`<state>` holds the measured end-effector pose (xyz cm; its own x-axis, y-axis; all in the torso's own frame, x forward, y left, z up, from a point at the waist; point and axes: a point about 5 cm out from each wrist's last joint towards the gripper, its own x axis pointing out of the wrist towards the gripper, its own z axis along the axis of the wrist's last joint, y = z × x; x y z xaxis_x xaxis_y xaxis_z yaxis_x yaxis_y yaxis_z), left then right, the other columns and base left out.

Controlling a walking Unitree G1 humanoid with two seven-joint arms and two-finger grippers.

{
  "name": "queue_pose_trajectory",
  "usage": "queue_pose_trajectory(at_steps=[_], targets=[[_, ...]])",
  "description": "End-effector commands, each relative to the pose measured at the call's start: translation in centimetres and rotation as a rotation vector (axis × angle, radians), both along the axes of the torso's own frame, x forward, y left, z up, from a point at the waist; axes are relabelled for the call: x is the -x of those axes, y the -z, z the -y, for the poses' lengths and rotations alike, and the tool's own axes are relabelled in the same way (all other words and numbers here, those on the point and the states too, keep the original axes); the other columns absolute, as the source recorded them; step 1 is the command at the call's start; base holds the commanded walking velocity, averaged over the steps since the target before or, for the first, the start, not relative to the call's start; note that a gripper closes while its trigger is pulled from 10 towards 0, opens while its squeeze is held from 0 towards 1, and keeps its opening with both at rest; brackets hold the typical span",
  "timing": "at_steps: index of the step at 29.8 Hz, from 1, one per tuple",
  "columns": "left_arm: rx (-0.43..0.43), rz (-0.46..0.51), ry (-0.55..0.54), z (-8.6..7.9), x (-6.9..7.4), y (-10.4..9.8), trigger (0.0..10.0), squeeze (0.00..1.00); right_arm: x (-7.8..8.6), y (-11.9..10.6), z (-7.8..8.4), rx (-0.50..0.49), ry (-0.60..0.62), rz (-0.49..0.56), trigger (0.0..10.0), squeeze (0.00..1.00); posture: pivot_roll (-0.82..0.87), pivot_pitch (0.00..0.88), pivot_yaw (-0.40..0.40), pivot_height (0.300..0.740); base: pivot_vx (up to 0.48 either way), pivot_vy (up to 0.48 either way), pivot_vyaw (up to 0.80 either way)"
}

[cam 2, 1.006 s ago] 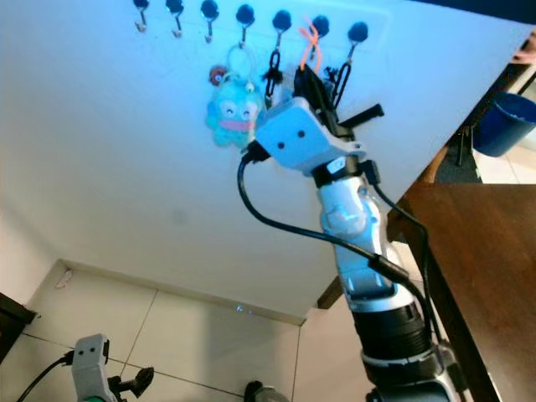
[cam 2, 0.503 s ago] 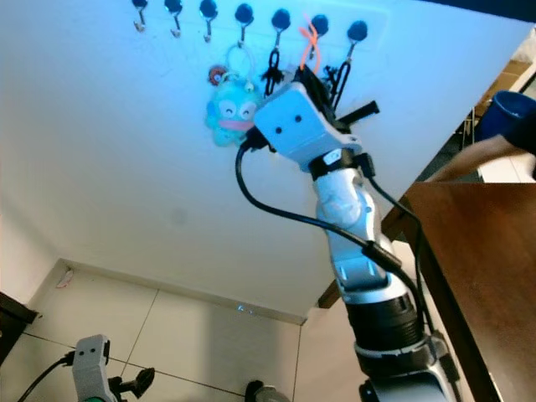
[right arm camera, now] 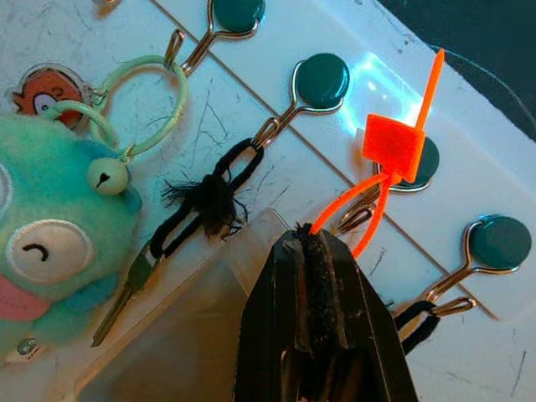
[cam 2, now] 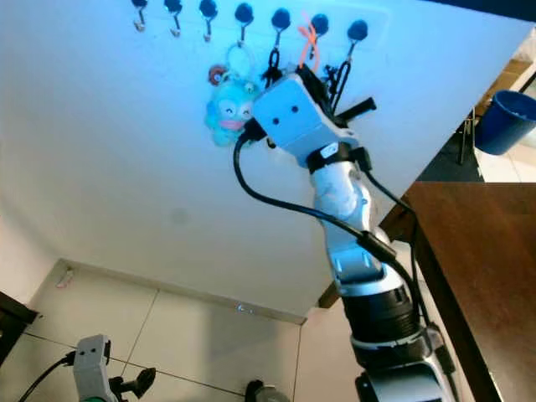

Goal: Hang keys on a hook

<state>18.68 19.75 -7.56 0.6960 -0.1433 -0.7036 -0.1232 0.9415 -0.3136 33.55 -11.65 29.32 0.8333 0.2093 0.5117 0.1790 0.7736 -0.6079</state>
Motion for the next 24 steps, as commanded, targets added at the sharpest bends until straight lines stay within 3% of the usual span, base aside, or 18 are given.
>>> queue_pose_trajectory(at_steps=[1,24], targets=[[0.012,-0.042,0.007,0.3,1.0,0.6,10.0,0.00,-0.3,-0.1,0.0,0.002,0.010,-0.008,10.0,0.00,-0.09,0.089,0.023,0.740,0.000,0.000,0.00],[0.022,-0.036,0.007,0.6,0.9,0.6,10.0,0.00,-0.9,0.9,0.6,0.044,0.062,-0.150,10.0,0.00,-0.09,0.096,0.018,0.740,0.000,0.000,0.00]])
